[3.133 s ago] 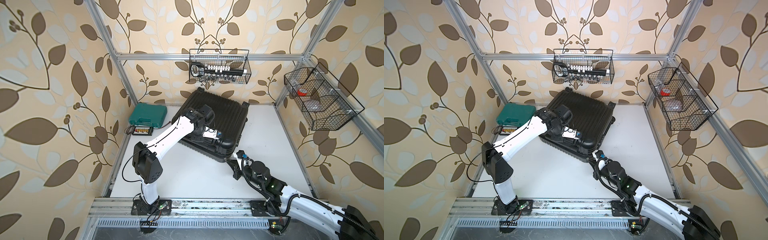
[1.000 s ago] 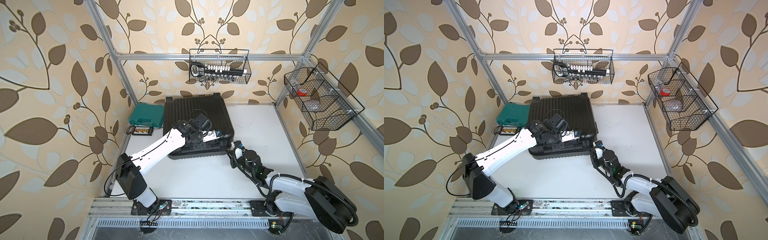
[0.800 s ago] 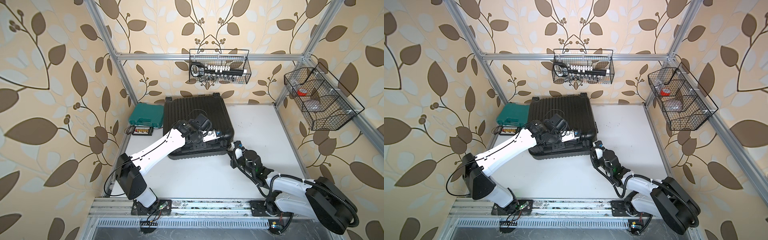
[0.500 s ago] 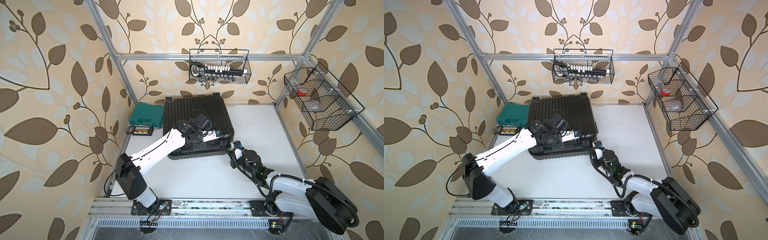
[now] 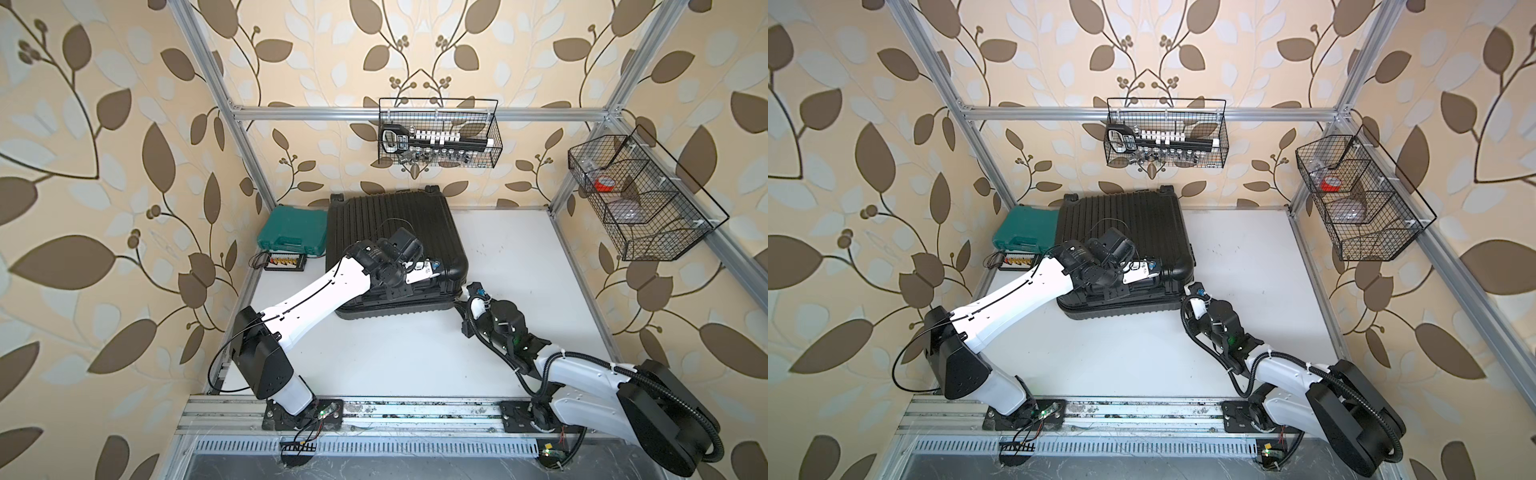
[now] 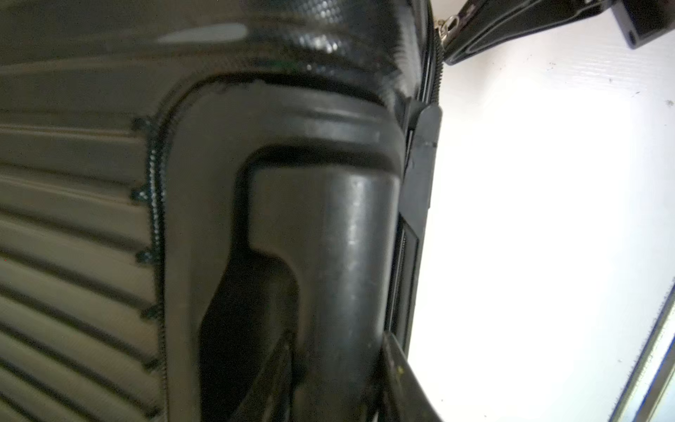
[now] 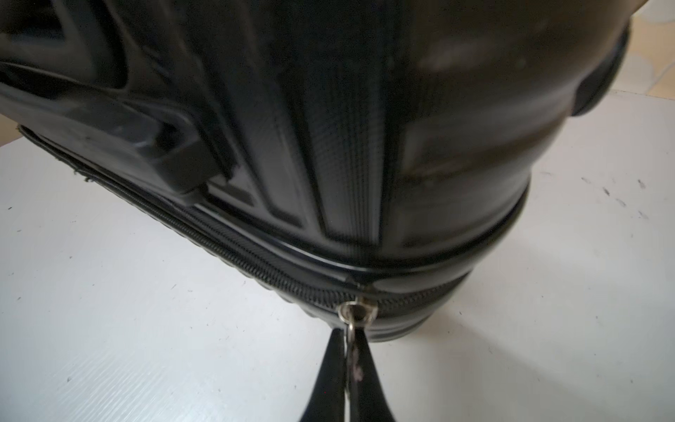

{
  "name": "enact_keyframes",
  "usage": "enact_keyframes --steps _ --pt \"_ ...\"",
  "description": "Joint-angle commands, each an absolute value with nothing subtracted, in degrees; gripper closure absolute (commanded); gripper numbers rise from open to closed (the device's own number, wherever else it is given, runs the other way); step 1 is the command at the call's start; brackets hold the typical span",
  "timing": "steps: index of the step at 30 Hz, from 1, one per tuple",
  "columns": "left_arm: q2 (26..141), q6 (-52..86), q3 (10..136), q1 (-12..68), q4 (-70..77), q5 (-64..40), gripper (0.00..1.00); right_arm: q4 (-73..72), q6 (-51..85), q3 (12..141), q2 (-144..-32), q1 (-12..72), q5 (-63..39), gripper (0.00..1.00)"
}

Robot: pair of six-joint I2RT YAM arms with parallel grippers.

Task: Close the suitcase zippers
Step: Zip the zipper on the suitcase.

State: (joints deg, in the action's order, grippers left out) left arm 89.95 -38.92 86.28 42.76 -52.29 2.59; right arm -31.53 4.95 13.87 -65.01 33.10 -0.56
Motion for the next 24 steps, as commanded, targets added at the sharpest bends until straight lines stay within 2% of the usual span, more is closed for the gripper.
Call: enact_keyframes --steps 1,10,24 --pt "87.1 -28.1 90.8 43.3 -44.0 2.8 0.69 -35.1 3.4 14.0 -63.2 33.8 -7.1 1.0" --pt "89.8 -21.8 93.1 44.1 -41.2 3.3 0.69 -34.4 2.2 14.8 -62.3 36.7 -8.9 1.0" --pt "93.0 -19.8 96.1 45.1 -38.7 1.4 0.69 -34.5 2.9 13.6 -60.3 40.1 -9.4 1.0"
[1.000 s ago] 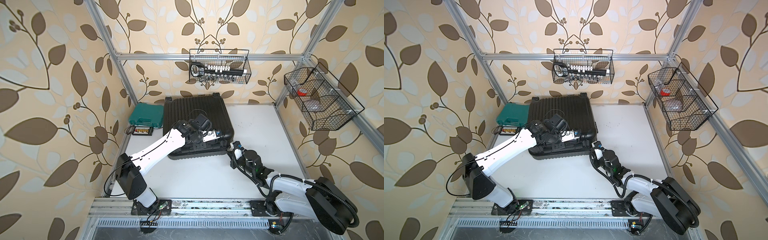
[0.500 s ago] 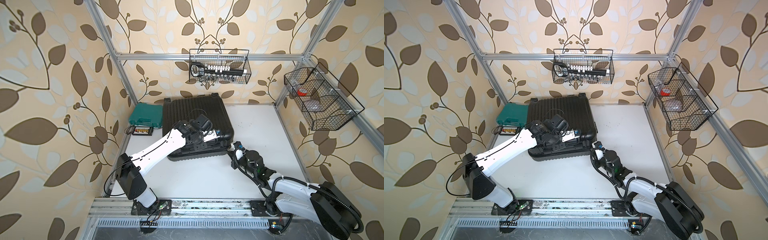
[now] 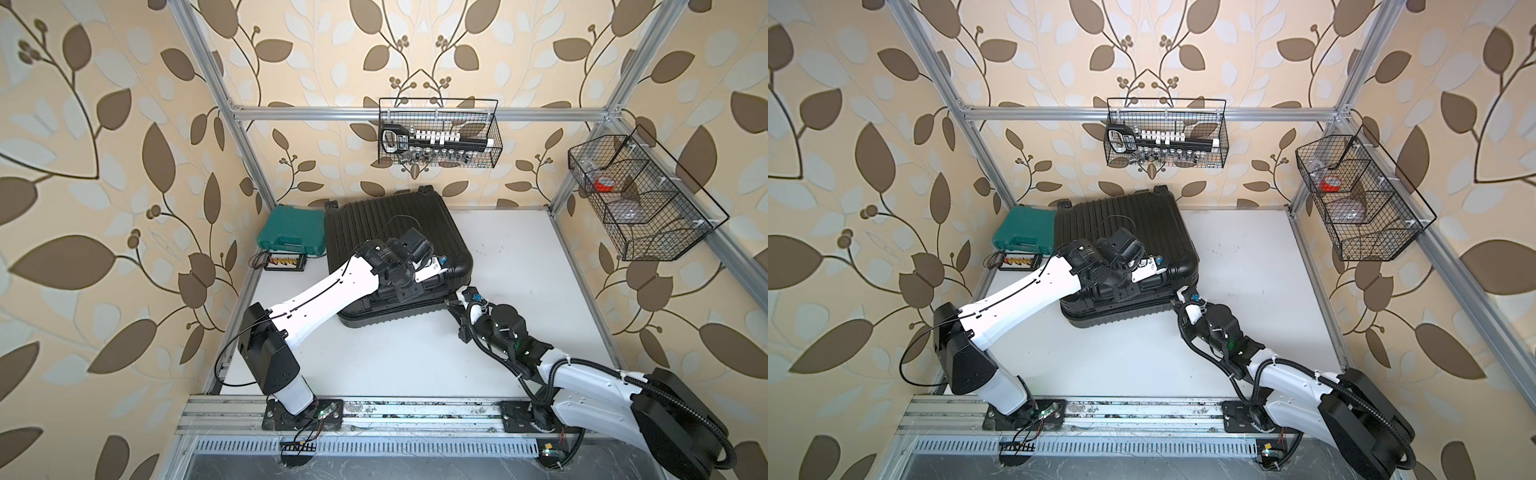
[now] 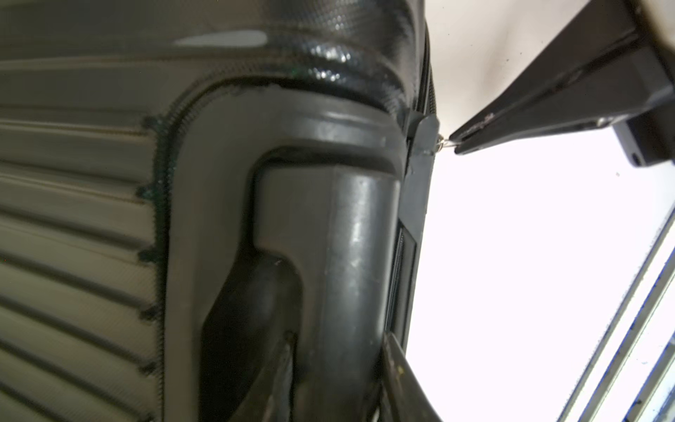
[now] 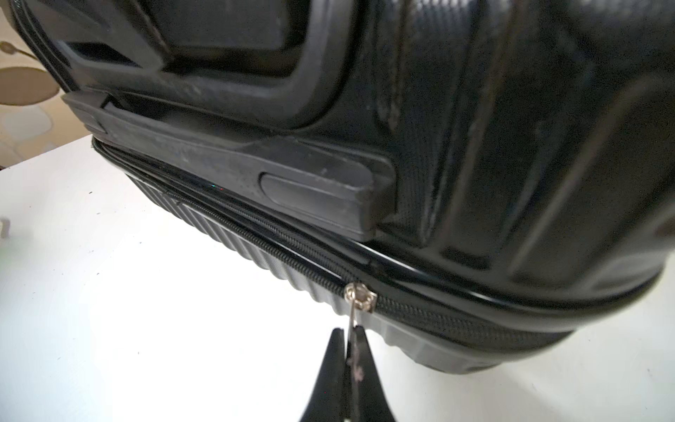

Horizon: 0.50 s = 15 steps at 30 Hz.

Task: Close the suitcase zippers
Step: Zip the zipper on the suitcase.

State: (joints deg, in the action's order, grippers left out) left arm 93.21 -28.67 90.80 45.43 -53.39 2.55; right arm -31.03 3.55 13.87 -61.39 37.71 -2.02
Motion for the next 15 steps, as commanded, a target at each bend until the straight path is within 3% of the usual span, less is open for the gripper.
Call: enact_keyframes --steps 1,15 --pt "93.5 -19.3 96.6 45.2 -38.2 0.8 0.7 -34.6 2.9 13.8 -60.7 40.7 -9.4 1.0" --pt "100.7 -15.1 104.2 47.7 -35.8 -2.1 0.7 -38.1 4.0 15.1 -64.9 44.6 -9.9 1.0"
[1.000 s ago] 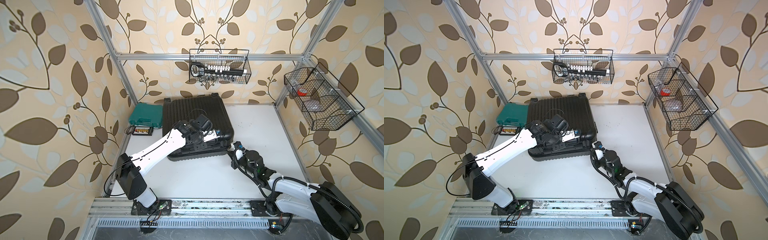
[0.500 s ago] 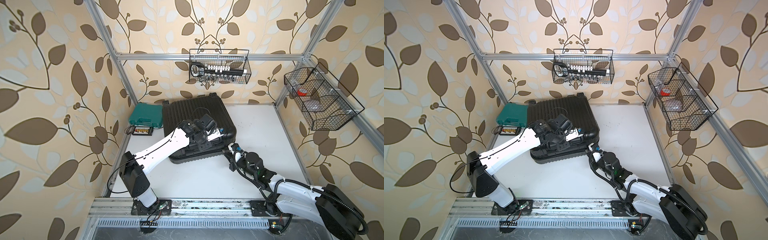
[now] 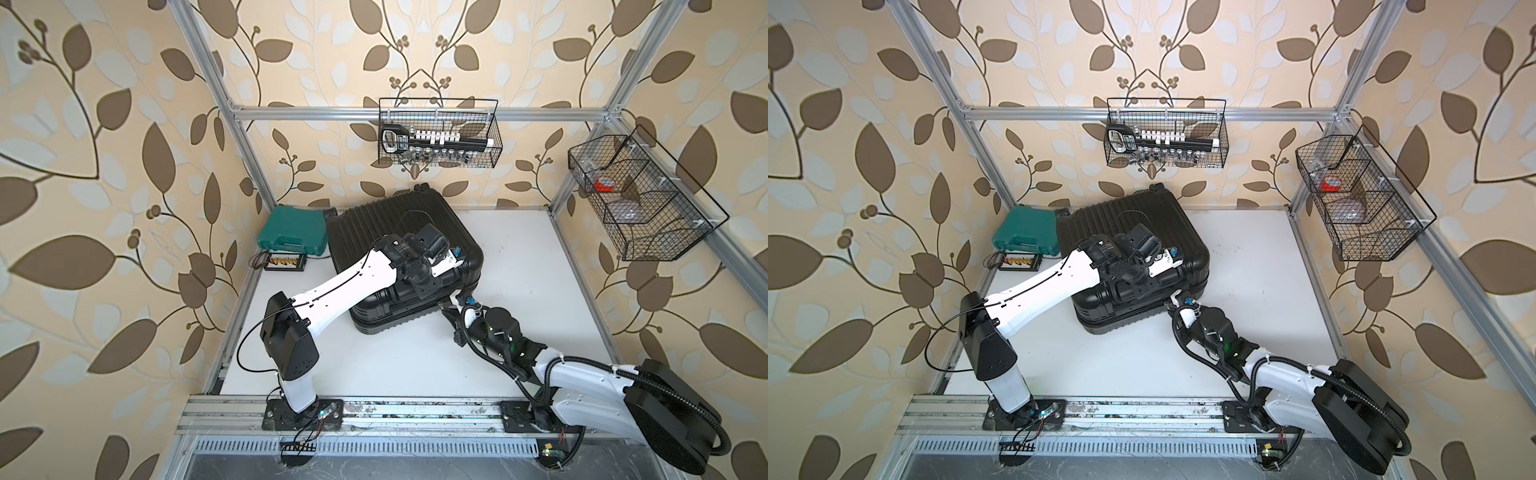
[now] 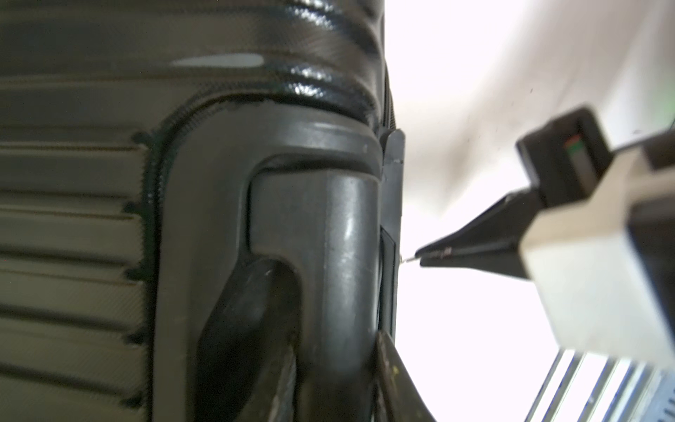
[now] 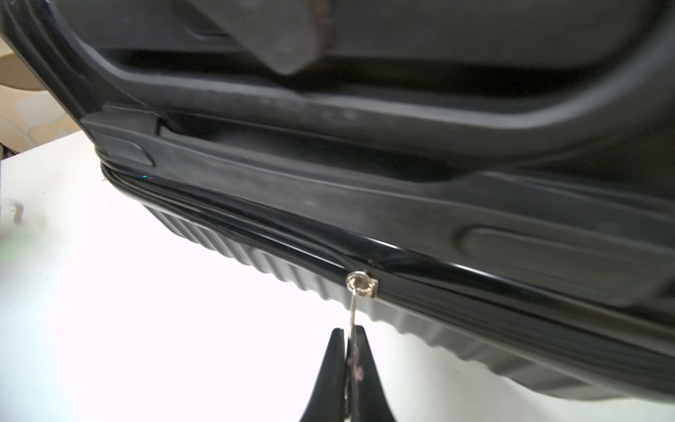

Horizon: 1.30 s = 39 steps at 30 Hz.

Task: Close the suitcase zippers
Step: Zip the zipper on the suitcase.

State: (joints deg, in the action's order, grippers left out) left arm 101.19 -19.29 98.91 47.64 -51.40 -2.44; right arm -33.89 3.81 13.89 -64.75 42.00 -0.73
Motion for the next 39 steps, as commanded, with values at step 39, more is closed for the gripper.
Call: enact_keyframes --steps 39 --pt "112.4 -3.7 113.2 48.0 -18.4 -9.1 0.73 -44.6 7.1 18.0 -69.4 57.7 -7.5 1.0"
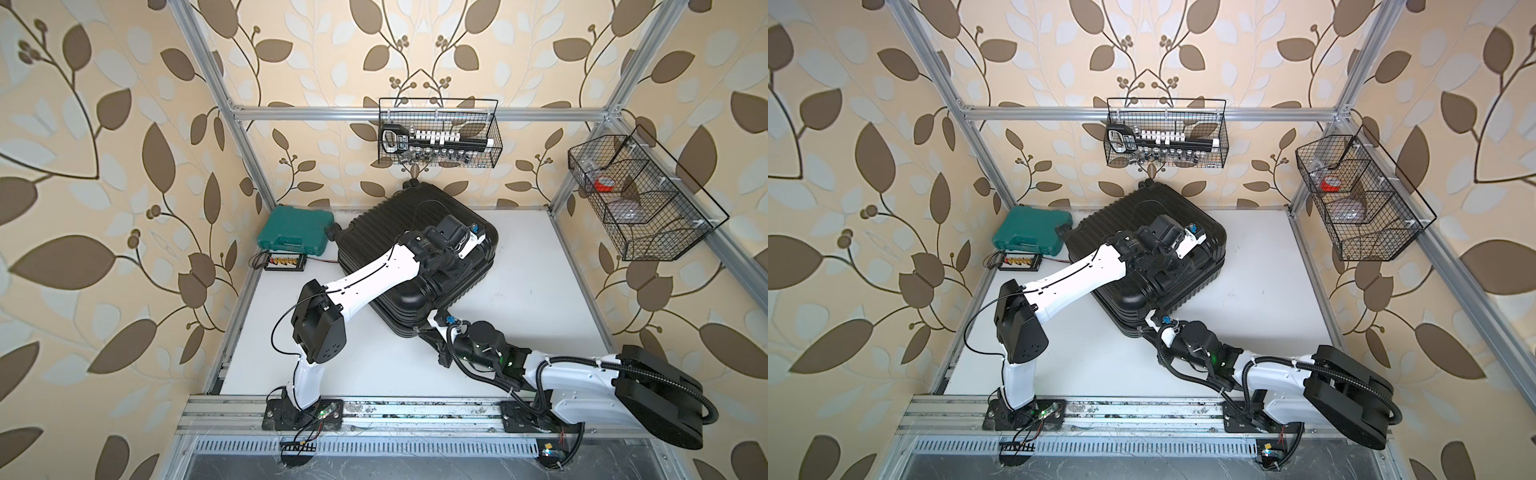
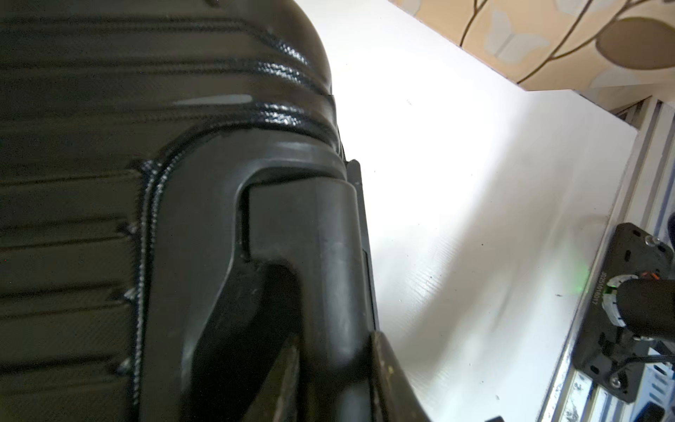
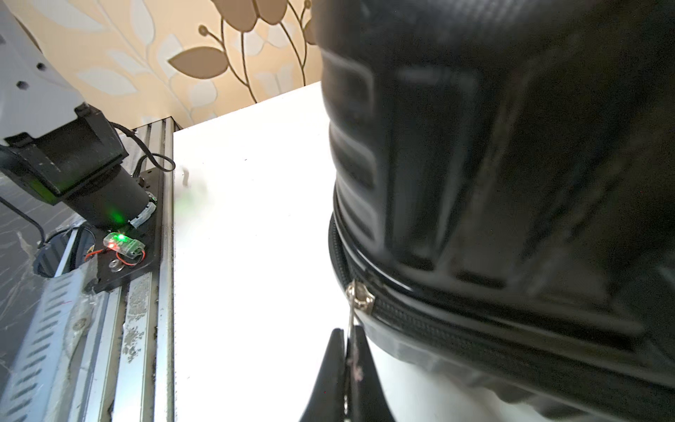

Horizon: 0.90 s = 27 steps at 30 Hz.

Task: Close the suitcase zippers
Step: Zip the zipper on the suitcase.

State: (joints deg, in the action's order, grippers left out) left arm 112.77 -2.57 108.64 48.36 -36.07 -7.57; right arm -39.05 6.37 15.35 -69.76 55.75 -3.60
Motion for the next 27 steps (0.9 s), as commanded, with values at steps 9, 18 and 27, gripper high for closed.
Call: enact_keyframes --steps 9,18,27 --pt "115.9 1.4 115.0 48.0 -13.4 -12.1 0.74 -45.8 7.9 18.8 -70.4 59.4 -7.0 1.0" --pt "115.9 3.4 114.4 48.0 -12.0 -14.5 0.76 -47.9 8.6 18.1 -70.9 59.9 -9.2 1.0" --pt "110.7 -0.4 110.8 48.0 -14.8 -12.0 0.23 -39.7 9.8 18.4 -70.2 59.9 2.8 1.0"
